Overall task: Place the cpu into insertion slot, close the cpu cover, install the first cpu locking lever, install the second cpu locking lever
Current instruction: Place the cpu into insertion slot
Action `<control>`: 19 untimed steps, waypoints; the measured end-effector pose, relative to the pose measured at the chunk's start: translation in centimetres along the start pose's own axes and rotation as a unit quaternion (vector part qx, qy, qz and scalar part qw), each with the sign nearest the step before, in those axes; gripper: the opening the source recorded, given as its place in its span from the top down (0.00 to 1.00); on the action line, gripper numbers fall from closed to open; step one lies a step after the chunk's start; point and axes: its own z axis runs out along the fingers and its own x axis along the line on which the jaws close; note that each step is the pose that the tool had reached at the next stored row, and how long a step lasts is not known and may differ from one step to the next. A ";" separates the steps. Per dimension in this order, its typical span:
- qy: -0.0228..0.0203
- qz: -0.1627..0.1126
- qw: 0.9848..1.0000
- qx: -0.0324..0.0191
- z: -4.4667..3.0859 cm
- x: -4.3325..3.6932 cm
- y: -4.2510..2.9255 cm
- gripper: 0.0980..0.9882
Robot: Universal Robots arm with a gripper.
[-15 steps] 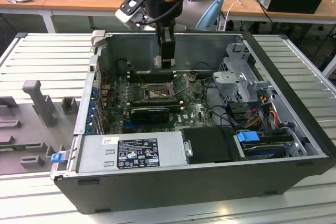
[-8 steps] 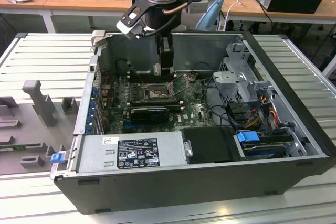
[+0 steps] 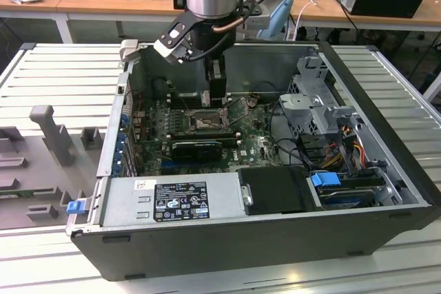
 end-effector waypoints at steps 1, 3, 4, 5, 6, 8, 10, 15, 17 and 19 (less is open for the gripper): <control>0.000 0.000 1.000 0.000 0.15 0.00 -0.02 0.52; 0.000 0.000 1.000 0.000 0.32 0.00 -0.03 0.52; 0.000 0.000 1.000 0.000 0.37 0.00 -0.03 0.52; 0.000 0.000 1.000 0.000 0.43 0.00 -0.04 0.52; 0.001 0.000 1.000 0.000 0.64 -0.01 -0.05 0.52; 0.001 0.000 1.000 0.000 1.11 -0.01 -0.09 0.52; 0.001 0.000 1.000 0.000 1.52 -0.01 -0.12 0.52; 0.002 0.000 1.000 0.000 1.91 -0.02 -0.15 0.52; 0.001 0.002 1.000 0.000 1.96 -0.02 -0.16 0.52; 0.001 0.003 1.000 0.000 1.99 -0.02 -0.16 0.52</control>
